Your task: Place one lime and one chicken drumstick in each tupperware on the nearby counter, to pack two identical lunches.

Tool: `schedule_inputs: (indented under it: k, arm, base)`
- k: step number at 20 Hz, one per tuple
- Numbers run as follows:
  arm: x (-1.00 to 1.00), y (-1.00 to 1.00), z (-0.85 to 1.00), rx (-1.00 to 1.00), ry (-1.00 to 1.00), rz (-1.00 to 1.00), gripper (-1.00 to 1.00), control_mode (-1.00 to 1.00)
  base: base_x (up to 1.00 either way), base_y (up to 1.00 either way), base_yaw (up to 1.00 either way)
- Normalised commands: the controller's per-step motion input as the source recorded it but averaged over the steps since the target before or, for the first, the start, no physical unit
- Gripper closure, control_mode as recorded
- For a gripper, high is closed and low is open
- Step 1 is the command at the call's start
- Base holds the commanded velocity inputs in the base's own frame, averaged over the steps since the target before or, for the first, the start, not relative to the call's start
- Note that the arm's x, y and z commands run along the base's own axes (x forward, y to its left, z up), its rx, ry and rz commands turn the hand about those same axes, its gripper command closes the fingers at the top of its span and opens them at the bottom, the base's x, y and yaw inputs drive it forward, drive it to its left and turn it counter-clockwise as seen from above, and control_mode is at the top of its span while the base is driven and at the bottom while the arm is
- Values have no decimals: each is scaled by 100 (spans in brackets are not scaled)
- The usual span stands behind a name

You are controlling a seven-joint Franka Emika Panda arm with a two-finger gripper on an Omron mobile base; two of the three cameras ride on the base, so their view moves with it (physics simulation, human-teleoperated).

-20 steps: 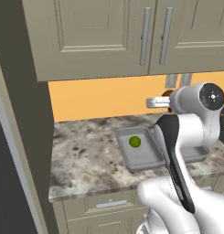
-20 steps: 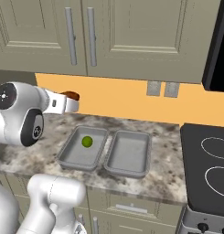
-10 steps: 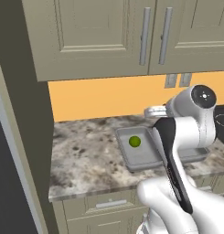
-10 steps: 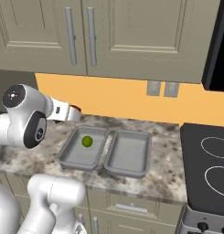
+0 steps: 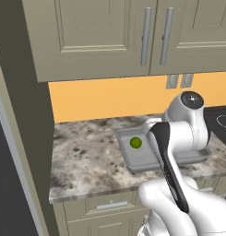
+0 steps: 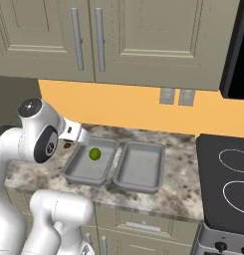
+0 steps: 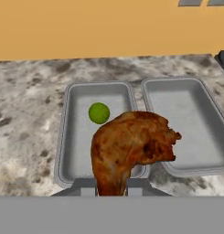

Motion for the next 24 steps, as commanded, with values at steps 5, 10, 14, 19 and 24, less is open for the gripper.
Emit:
schedule_inputs:
  k: [5,10,14,19,24]
  arm:
    - [11,0,-62,0,18,0,100,-100]
    - [9,0,-51,0,16,0,100,-100]
    - [8,0,-40,0,13,0,100,-100]
    - [12,0,-33,0,7,0,100,-100]
    - [19,0,-29,0,4,0,100,-100]
  base:
    - [0,0,0]
    - [0,0,0]
    - [0,0,0]
    - [0,0,0]
    - [0,0,0]
